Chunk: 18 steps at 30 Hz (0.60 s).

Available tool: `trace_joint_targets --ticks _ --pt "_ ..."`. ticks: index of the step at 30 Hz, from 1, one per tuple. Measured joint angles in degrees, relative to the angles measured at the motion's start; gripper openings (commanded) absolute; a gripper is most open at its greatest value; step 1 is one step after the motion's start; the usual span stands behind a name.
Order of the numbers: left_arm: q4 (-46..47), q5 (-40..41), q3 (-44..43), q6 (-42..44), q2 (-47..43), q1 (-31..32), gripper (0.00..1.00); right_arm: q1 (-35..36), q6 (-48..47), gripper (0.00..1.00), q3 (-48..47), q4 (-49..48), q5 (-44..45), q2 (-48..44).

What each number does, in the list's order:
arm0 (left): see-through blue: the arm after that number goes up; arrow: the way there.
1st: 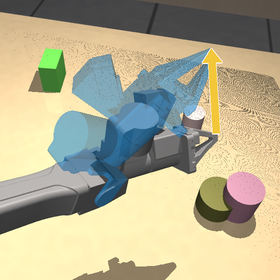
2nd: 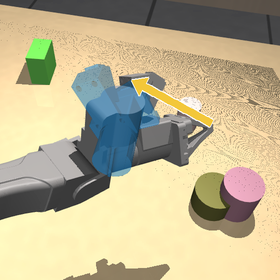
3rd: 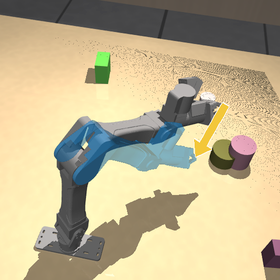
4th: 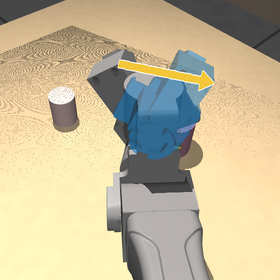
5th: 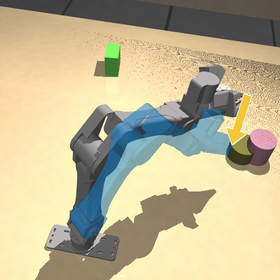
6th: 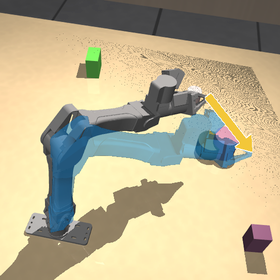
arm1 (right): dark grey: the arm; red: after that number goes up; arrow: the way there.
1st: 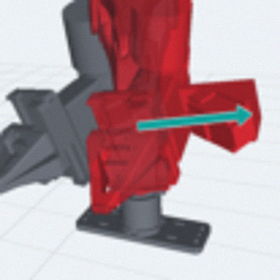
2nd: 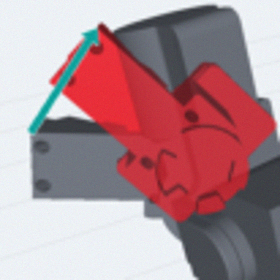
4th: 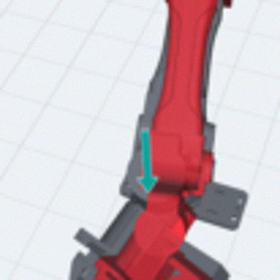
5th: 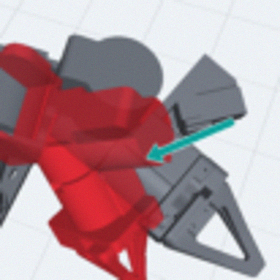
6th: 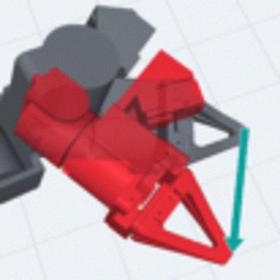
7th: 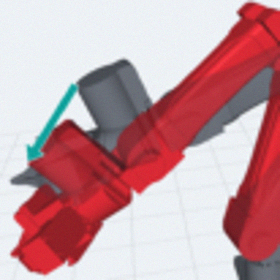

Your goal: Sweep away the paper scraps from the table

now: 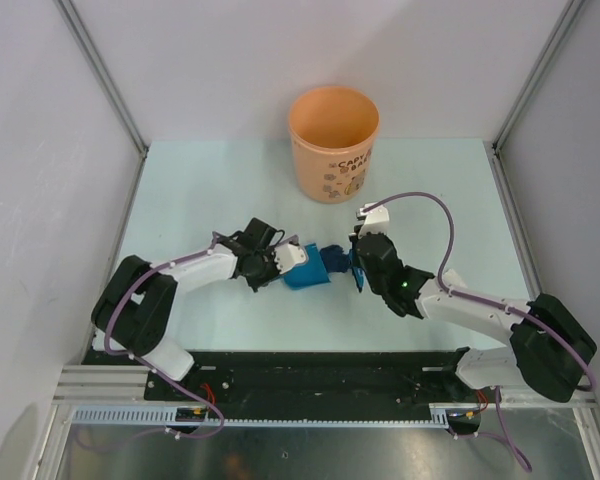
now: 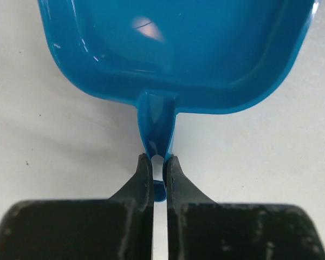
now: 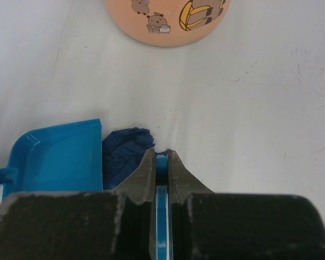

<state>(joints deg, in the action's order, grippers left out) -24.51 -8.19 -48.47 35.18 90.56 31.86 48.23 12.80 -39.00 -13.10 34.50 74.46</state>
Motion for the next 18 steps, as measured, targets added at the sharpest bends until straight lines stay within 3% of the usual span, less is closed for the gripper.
trace_joint_targets --ticks 5,18 --pt "-1.0 2.3 0.5 0.2 -1.0 0.3 0.0 -0.8 -0.6 0.0 0.0 1.7 0.7 -1.6" --pt "-17.2 10.4 -6.8 3.5 -2.3 1.1 0.0 -8.4 -3.4 0.0 0.0 -2.4 0.1 -2.4"
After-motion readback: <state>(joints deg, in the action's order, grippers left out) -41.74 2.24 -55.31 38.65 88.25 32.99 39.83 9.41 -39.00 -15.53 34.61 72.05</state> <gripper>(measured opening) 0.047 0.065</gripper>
